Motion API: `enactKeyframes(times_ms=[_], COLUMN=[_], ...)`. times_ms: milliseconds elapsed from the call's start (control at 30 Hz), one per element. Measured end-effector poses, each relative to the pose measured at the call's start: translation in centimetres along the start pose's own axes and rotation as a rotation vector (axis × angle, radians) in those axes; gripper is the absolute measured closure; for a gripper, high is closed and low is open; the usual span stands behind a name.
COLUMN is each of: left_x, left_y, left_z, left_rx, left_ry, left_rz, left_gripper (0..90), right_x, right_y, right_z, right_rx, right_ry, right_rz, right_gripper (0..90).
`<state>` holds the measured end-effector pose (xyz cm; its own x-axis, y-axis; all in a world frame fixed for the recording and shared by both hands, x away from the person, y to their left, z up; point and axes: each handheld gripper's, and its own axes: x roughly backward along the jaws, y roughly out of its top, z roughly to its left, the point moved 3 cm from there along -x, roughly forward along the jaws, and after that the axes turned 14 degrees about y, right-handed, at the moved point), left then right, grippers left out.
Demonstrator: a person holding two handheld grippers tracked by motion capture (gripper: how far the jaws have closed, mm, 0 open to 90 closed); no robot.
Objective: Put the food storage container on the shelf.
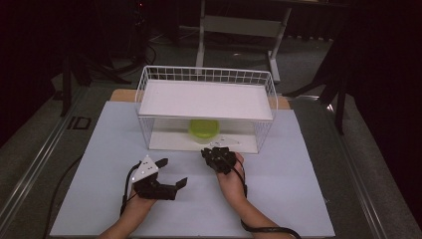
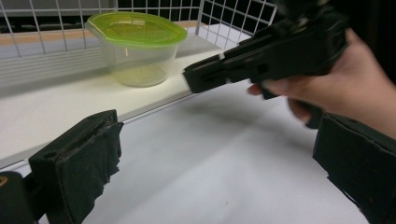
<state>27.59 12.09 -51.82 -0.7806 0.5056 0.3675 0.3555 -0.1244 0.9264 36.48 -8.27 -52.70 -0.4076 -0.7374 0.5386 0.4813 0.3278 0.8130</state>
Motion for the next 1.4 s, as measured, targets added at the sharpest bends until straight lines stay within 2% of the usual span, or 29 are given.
enactKeyframes(times_ms=[100,167,333,467,533,600,700,800,967,1200,1400], left_x=[0.0,0.2,0.5,1.0,1.3,1.5,2.2,2.7,3.3,3.9,4.4], left_y=[0.5,0.9,1.6,2.0,2.2,2.3,2.4,2.1,1.3,0.4,-0.1], left_z=[0.1,0.2,0.3,0.5,0.7,0.8,1.3,1.6,1.8,2.3,2.7], left_rx=[0.005,0.015,0.002,-0.009,-0.015,-0.014,-0.006,-0.008,-0.038,-0.021,-0.006], left_ry=[-0.009,-0.014,-0.020,-0.026,-0.027,-0.028,-0.034,-0.036,-0.035,-0.032,-0.029], left_rz=[-0.007,-0.020,-0.018,-0.020,-0.025,-0.029,-0.040,-0.044,-0.028,-0.015,-0.008], left_gripper=[1.9,1.9,1.9,1.9,1.9,1.9,1.9,1.9,1.9,1.9,1.9], right_x=[0.8,1.5,3.0,4.0,4.6,4.8,6.1,7.1,8.4,10.1,11.3], right_y=[-0.2,-0.2,-0.4,-0.6,-0.6,-0.6,-0.5,-0.7,-1.6,-3.1,-3.6], right_z=[0.4,0.5,0.5,0.7,0.8,0.8,1.1,1.2,1.2,0.9,0.6], right_rx=[0.020,0.016,-0.016,-0.008,-0.019,-0.022,0.000,-0.001,0.017,0.029,0.024], right_ry=[0.002,0.003,0.017,0.047,0.062,0.067,0.055,0.058,0.049,0.039,0.036], right_rz=[-0.008,-0.024,-0.079,-0.094,-0.115,-0.123,-0.139,-0.152,-0.144,-0.138,-0.144], right_gripper=[68.9,61.8,35.7,24.4,20.8,20.4,19.0,19.0,19.1,19.1,19.1])
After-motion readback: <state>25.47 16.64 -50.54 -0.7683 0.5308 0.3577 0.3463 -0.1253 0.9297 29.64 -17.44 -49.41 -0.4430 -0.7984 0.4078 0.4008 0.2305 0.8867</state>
